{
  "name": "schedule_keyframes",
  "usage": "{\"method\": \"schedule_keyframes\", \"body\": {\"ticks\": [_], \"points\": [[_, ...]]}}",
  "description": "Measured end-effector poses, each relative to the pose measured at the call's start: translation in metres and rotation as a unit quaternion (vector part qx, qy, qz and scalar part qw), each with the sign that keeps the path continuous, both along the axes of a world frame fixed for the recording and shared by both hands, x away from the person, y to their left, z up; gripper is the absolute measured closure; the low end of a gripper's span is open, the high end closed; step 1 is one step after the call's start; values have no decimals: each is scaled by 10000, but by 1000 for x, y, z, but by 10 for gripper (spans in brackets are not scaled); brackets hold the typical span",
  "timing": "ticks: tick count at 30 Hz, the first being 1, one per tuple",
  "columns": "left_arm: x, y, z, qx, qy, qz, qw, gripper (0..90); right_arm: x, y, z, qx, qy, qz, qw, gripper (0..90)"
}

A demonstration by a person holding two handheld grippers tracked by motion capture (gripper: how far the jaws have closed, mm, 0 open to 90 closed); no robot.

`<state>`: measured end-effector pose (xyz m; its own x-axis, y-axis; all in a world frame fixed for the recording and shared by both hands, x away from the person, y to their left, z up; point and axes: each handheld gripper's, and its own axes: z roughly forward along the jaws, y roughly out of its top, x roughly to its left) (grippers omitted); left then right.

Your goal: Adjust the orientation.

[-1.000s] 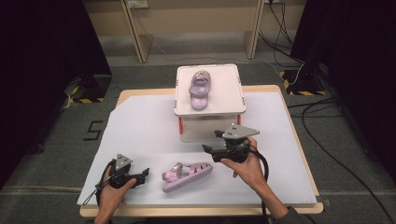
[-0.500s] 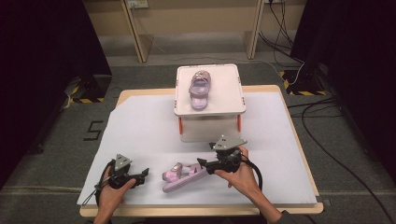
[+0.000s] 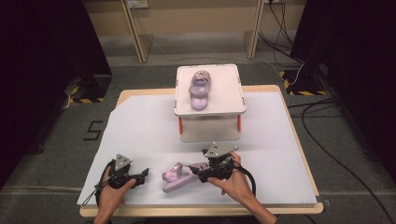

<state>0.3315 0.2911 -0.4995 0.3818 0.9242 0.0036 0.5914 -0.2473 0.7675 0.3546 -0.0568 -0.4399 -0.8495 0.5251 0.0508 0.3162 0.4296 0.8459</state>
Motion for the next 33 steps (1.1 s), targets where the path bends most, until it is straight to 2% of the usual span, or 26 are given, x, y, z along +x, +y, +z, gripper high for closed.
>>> {"method": "schedule_keyframes", "body": {"ticks": [1, 9, 13, 19, 20, 22, 24, 25, 27, 29, 31, 32, 33], "points": [[0, 0, 0, -11, -5, 4, 10000, 151, -1, 1, -1, 53, 59, -19, 10000, 233], [-1, -1, 1, -1, -27, -14, 10000, 150, -4, 12, -10, -150, 27, -95, 9998, 221], [-1, 0, 1, 12, -25, -37, 10000, 150, -5, 10, -11, -113, 141, -107, 9998, 223], [-1, -1, 1, -12, -44, -32, 10000, 151, -13, 5, -11, -101, 210, 142, 9996, 363], [-1, -1, 1, -19, -50, -31, 10000, 151, -17, 3, -11, -118, 247, 229, 9994, 376], [-1, -1, 1, -25, -54, -29, 10000, 151, -19, 2, -11, -137, 251, 233, 9993, 377], [-1, -1, 1, -25, -53, -32, 10000, 151, -25, 0, -10, -269, 126, 272, 9992, 388], [-1, -1, 1, -18, -43, -31, 10000, 151, -31, -2, -9, -409, 41, 275, 9988, 407], [-2, -2, 1, -16, -38, -38, 10000, 151, -34, -3, -9, -476, -11, 276, 9985, 399], [-1, -2, 1, -19, -43, -42, 10000, 152, -38, -5, -11, -606, 0, 273, 9978, 377], [-2, -2, 1, -21, -36, -40, 10000, 152, -43, -8, -14, -764, -12, 156, 9970, 338], [-2, -2, 0, -21, -30, -44, 10000, 152, -44, -9, -16, -810, 53, 120, 9966, 322], [-2, -2, 0, -14, -27, -45, 10000, 152, -46, -10, -20, -769, 24, 93, 9970, 322]]}}
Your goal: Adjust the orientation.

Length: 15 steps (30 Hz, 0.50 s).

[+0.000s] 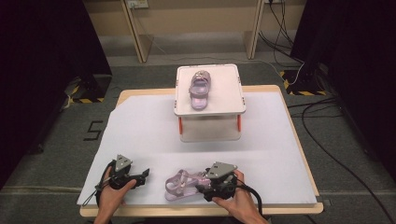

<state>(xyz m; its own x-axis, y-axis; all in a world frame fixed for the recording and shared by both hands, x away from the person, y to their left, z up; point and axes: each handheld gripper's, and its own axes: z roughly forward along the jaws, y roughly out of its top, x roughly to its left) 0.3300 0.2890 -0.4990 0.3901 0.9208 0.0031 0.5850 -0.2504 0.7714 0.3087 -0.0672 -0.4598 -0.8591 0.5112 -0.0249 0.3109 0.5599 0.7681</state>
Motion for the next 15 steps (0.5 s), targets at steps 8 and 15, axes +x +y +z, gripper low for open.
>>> {"method": "schedule_keyframes", "body": {"ticks": [8, 15], "points": [[0, -1, -1, 16, 9, -23, 10000, 153, -7, 7, -12, -40, -151, -256, 9995, 247], [0, 1, 0, 8, -2, -3, 10000, 154, -5, 6, -5, -269, -303, 1, 9992, 398]]}}
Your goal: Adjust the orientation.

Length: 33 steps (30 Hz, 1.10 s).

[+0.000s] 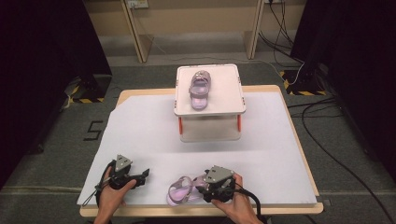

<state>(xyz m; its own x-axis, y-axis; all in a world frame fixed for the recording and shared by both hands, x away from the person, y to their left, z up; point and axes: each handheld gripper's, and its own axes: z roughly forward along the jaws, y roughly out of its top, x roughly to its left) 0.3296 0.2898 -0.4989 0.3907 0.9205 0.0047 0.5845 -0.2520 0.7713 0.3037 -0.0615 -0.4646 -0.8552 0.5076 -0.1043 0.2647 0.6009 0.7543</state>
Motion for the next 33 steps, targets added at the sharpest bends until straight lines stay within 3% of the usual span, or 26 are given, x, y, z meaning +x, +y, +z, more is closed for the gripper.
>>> {"method": "schedule_keyframes", "body": {"ticks": [2, 3, 4, 6, 7, 12, 14, 17, 23, 27, 30, 33], "points": [[-1, -1, 0, -13, -4, 3, 10000, 154, 1, 1, 3, -220, -154, 175, 9995, 502], [-1, -1, 0, -13, -4, 3, 10000, 154, 1, 1, 3, -220, -154, 175, 9995, 502], [-1, -1, 0, -12, -6, -1, 10000, 154, 0, 0, 6, -197, -293, 273, 9990, 548], [-2, 0, -1, 0, -5, 8, 10000, 154, 3, -1, 14, -502, -758, 344, 9953, 558], [-2, 0, -1, 28, 12, 1, 10000, 154, 7, -3, 17, -565, -863, 326, 9941, 555], [-2, 1, -1, 24, 9, 12, 10000, 154, 26, -24, 21, -535, -948, 67, 9940, 547], [-2, 0, -1, 26, 19, 10, 10000, 155, 32, -31, 21, -413, -820, 53, 9958, 531], [-2, 0, -1, 11, 4, 12, 10000, 154, 34, -39, 17, -195, -353, 260, 9988, 495], [-2, 0, 0, 10, -5, 10, 10000, 155, 30, -43, 9, -407, -50, 448, 9982, 463], [-2, 1, 0, 18, 0, 4, 10000, 155, 29, -55, 7, -609, -16, 185, 9980, 461], [-2, 0, -1, 18, 8, 10, 10000, 154, 31, -68, 9, -289, 176, 54, 9994, 457], [-2, -1, -1, 19, 9, 5, 10000, 154, 29, -74, 13, -249, 159, -47, 9996, 451]]}}
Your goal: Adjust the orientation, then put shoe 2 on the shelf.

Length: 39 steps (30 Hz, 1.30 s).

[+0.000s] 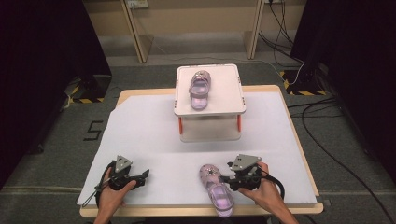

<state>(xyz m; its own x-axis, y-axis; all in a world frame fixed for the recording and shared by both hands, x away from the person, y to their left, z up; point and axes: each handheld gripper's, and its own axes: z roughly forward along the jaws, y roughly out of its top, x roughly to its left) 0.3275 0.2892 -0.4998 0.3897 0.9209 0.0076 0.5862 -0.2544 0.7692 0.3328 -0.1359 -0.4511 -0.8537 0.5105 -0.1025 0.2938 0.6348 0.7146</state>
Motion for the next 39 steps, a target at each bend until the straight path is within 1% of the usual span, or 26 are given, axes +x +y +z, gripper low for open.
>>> {"method": "schedule_keyframes", "body": {"ticks": [2, 5, 7, 9, 10, 12, 13, 17, 21, 24, 27, 29, 30, 36, 37, 39], "points": [[0, 0, 0, 0, 1, 8, 10000, 154, -3, -6, 4, 174, 39, -134, 9998, 449], [0, 1, 0, 17, 4, 4, 10000, 155, -9, -11, 8, 409, 7, -178, 9990, 437], [0, 1, 0, -11, -10, 22, 10000, 155, -16, -14, 12, 642, 3, -246, 9976, 418], [0, 1, 0, 11, 2, 10, 10000, 154, -22, -16, 15, 877, 33, -279, 9957, 408], [0, 1, 0, 9, 2, 11, 10000, 154, -24, -16, 16, 925, -4, -258, 9954, 403], [0, 1, 0, 4, -2, 14, 10000, 155, -30, -15, 17, 943, -70, -259, 9952, 393], [0, 1, 0, 2, -2, 14, 10000, 154, -33, -14, 17, 974, -69, -227, 9950, 389], [0, 1, 0, 9, 1, 9, 10000, 154, -42, -8, 15, 935, -64, -133, 9955, 383], [0, 1, 0, 4, 5, 4, 10000, 155, -46, -3, 10, 930, -34, -90, 9956, 382], [0, 1, 0, -2, 0, 7, 10000, 154, -47, -1, 8, 886, 10, -55, 9961, 382], [0, 1, 0, 3, -1, 1, 10000, 155, -48, 1, 5, 838, -3, -16, 9965, 384], [0, 0, 0, -18, -7, 8, 10000, 154, -47, 2, 3, 768, -34, -3, 9970, 385], [0, 0, 0, -18, -7, 7, 10000, 154, -47, 2, 2, 691, -31, -25, 9976, 385], [1, -1, 0, -19, -14, 2, 10000, 154, -47, 5, -3, 647, -40, -66, 9979, 387], [1, 0, 0, -14, -12, 3, 10000, 154, -46, 6, -4, 625, -82, -73, 9980, 397], [1, 0, 0, -3, -5, -1, 10000, 154, -46, 7, -5, 607, -87, -80, 9981, 402]]}}
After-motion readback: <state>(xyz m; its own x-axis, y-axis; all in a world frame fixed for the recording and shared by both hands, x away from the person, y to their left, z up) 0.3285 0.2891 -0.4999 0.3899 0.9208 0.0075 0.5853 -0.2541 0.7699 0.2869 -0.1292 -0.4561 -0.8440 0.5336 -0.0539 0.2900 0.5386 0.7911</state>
